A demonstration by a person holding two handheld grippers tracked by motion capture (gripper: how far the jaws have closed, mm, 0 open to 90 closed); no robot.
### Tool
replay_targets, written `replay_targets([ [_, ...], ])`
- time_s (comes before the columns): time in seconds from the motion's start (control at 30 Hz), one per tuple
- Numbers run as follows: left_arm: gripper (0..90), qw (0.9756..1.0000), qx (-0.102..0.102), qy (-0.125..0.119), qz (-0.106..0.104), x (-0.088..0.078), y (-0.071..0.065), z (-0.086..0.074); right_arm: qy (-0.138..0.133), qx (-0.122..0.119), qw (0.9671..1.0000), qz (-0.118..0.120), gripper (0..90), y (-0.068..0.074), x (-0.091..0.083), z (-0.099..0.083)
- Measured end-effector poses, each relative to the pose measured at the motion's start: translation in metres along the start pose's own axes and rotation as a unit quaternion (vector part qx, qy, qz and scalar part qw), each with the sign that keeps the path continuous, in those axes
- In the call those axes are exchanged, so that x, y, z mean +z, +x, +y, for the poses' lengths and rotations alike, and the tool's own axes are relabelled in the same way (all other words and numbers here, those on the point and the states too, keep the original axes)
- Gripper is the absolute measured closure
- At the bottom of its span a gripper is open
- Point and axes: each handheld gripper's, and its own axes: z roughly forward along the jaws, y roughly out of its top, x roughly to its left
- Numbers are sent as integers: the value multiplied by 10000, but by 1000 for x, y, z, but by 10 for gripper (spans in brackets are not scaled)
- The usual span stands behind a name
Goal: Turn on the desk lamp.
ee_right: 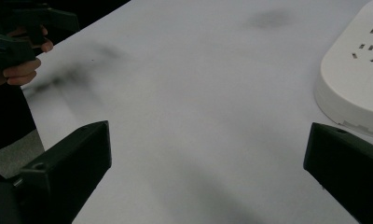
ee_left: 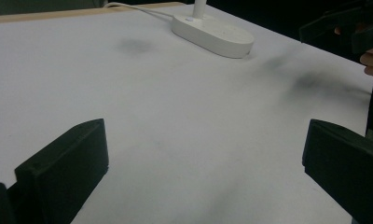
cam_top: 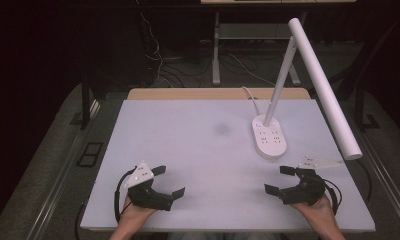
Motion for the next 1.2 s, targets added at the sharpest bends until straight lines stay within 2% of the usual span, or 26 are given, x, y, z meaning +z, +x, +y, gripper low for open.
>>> replay_targets([
  [0.27,0,10000,18,-11,0,-1,1,0,103,31,9999,2,3,1,0,0],
  [0.8,3,10000,40,-70,24,-2,3,1,120,43,9999,-6,3,0,0,0],
  [0.97,3,10000,5,-61,28,-2,3,1,58,79,10000,-17,3,-4,-3,4],
  [1.2,2,10000,-1,-47,11,-1,3,0,151,127,9998,-35,3,-8,-5,8],
])
